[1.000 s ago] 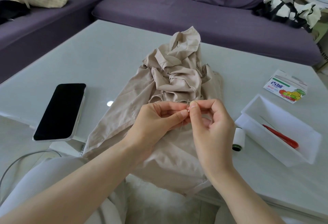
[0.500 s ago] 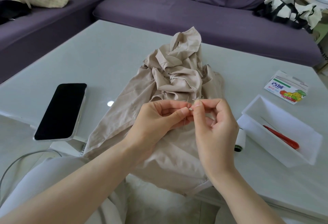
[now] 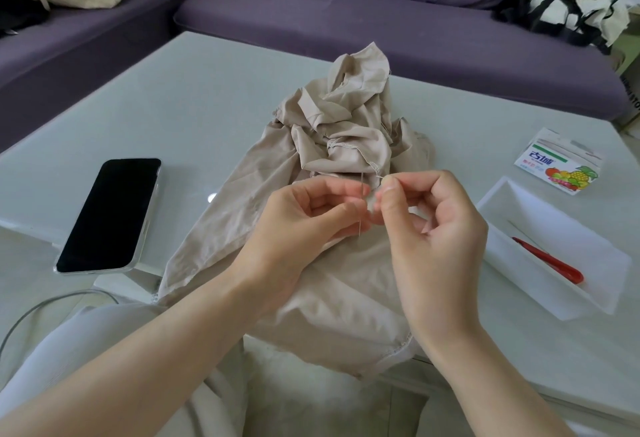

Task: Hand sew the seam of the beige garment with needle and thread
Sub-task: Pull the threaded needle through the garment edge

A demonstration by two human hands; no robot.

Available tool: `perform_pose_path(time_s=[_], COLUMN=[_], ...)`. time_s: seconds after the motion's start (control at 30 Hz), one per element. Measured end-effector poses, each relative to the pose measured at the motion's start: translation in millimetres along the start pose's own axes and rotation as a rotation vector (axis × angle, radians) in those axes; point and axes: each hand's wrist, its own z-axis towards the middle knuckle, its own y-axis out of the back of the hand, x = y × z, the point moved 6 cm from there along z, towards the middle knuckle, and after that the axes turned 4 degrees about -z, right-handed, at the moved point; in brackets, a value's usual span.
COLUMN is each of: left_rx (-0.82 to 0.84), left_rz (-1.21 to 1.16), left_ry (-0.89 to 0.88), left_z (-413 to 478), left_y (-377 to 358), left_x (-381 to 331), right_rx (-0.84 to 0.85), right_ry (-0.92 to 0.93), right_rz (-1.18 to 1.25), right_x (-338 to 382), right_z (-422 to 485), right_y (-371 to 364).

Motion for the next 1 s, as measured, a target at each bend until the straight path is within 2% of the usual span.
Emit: perform_pose_path(time_s=[0.53,1.0], left_rx=[0.007,-0.012], left_rz=[-0.002,0.014], left_ry=[0.013,0.011], left_z=[-1.3,-2.6], left_y=[-2.3,-1.1], left_x=[-2.3,-1.7], right_rx=[0.024,0.006], right_ry=[-0.078,-0.044], right_rz=[0.071,0.028], right_x=[-0.4,-1.7], right_z=[0.2,-0.6], right_y=[-0.6,-0.7])
